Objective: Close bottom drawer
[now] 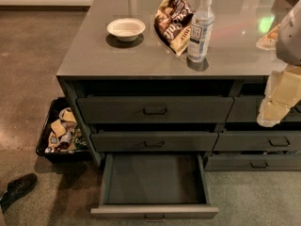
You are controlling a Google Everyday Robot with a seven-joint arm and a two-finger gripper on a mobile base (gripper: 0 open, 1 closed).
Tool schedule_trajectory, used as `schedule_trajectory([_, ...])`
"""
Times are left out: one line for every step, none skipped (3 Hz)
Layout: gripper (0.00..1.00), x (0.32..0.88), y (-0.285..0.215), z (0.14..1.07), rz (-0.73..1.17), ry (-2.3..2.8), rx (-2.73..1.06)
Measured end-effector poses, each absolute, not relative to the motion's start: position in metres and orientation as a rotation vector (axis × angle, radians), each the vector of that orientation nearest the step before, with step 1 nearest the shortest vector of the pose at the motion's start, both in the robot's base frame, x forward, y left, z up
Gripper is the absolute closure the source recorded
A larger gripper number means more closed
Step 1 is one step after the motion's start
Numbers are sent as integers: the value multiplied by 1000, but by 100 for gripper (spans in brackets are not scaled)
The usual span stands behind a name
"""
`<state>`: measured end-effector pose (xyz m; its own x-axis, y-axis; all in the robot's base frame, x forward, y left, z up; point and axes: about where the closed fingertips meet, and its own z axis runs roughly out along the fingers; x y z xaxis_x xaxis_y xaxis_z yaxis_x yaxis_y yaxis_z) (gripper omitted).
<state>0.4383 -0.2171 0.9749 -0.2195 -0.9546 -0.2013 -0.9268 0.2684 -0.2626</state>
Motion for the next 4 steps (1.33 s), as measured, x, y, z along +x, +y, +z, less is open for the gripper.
schedule_trajectory([0,440,-217,968,-124,2218,-1738])
schedule_trajectory([0,443,-220,950,-125,2191,-1768])
schedule_trajectory([0,448,-230,909,-109,2135,-1805])
schedule_trajectory([0,461,-243,845,-71,2066,-1836])
